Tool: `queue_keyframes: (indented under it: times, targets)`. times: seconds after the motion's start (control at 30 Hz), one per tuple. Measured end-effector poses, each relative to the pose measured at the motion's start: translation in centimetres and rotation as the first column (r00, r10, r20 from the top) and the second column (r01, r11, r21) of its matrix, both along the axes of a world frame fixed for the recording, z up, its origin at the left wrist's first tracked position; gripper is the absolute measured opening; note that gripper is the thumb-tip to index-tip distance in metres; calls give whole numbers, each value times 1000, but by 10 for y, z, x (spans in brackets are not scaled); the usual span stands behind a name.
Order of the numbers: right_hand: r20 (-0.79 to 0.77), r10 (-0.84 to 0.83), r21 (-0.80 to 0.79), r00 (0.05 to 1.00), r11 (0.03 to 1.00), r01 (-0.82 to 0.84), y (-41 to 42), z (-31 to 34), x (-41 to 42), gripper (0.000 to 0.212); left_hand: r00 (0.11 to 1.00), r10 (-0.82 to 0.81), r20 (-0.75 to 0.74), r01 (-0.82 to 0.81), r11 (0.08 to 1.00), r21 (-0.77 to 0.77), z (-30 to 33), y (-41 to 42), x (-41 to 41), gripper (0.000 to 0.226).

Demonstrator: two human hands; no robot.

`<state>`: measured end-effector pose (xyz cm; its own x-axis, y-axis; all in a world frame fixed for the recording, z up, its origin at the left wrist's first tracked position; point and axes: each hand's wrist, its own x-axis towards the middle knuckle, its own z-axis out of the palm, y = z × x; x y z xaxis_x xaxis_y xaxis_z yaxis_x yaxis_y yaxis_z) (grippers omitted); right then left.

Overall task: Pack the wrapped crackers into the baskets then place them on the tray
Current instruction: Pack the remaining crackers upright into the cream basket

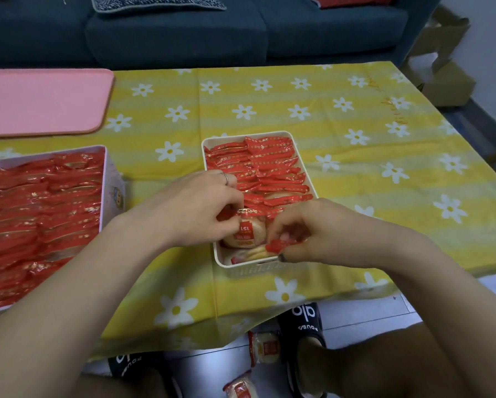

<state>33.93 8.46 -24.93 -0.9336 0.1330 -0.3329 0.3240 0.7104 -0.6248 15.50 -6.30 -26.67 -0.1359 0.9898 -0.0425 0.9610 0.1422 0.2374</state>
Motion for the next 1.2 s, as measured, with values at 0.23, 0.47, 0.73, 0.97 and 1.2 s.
queue_keyframes:
  times: [0.23,0.47,0.73,0.97,1.2]
  targets:
    - [-203,-207,-148,957,973,179,11,9,1,8,992,-26,126,15,996,84,2,-2,-1,28]
    - [-219,-317,-298,923,922,246,15,11,1,20,936,52,349,-125,974,190,4,0,2,11]
    - [-226,-258,-238,940,950,203,9,17,0,43,828,189,529,-395,865,309,11,3,-2,18]
    - [-372,45,213,927,976,38,-19,-2,-17,23,725,313,613,-588,744,317,20,2,-9,29]
    - [-425,312,569,849,822,-17,-37,-37,-43,25,648,434,626,-697,669,258,21,-8,-25,37]
